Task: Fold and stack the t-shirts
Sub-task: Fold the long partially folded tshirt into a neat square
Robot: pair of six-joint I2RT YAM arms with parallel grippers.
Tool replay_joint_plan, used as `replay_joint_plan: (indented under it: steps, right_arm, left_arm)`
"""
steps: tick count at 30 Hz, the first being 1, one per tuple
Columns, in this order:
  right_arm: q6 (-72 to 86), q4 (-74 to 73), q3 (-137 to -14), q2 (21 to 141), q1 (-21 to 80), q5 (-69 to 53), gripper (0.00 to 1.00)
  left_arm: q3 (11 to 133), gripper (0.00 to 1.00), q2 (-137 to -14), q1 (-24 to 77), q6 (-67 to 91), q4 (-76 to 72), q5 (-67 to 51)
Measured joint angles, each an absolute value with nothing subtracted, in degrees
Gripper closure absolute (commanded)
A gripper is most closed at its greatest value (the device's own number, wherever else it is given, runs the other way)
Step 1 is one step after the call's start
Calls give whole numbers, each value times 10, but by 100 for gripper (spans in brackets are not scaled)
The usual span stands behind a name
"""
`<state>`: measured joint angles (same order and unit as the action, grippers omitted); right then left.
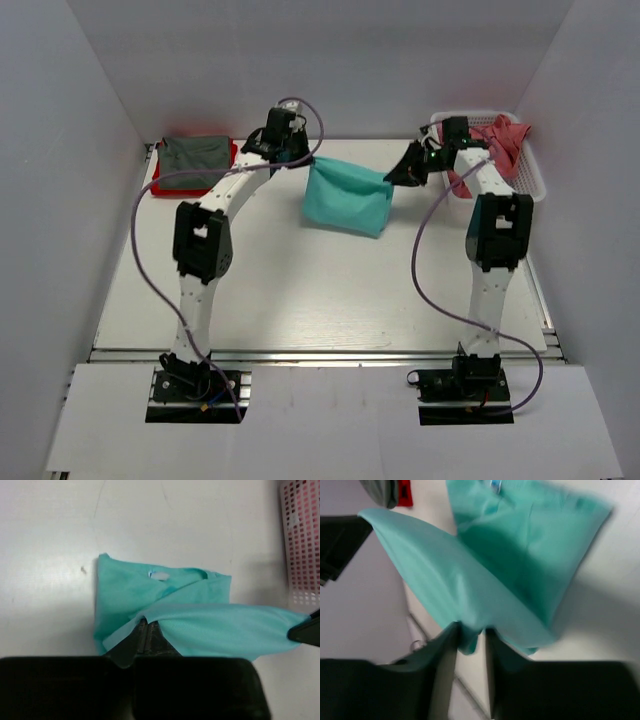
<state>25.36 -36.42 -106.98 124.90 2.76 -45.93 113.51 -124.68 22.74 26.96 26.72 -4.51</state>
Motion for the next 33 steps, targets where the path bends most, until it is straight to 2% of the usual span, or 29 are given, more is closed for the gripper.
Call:
replay_joint_plan:
  steps: [1, 2, 3, 4, 6, 9, 15, 19, 22, 30, 33]
  right_arm:
    - [258, -362, -1117, 1287, 24, -461, 46]
    - [260, -362, -1163, 1324, 21, -462, 32]
    - [262, -359, -1220, 1367, 17, -463, 14]
    - [269, -350, -1263, 1400, 14, -462, 10]
    - [271, -323, -1306, 1441, 6, -461, 10]
    - [266, -299, -1283, 1438, -5, -449, 10]
    - [218, -281, -1129, 1295, 7, -385, 10]
    - [191, -265, -1082, 1204, 36, -372, 10]
    - [182, -245, -1064, 1180, 60, -373, 10]
    - [208, -201, -1021, 1247, 107, -373, 10]
    - [220, -187, -991, 1279, 107, -362, 10]
  left_arm:
    - [1178, 57, -1285, 223, 266, 266, -55]
    - [1218, 30, -1323, 218, 260, 259, -65]
    - [1251, 0, -1356, 212, 257, 254, -74]
    - [1284, 0, -1388, 206, 257, 250, -85]
    - [1322, 0, -1441, 193, 260, 230, -104]
    - [1314, 0, -1464, 178, 259, 215, -126]
    - [1229, 0, -1413, 168, 246, 176, -148]
    - [1181, 0, -1355, 187, 234, 154, -178]
    - [1157, 0, -1323, 203, 229, 138, -201]
    - [1061, 0, -1309, 231, 225, 118, -249]
    - [982, 0, -1309, 229, 225, 105, -249]
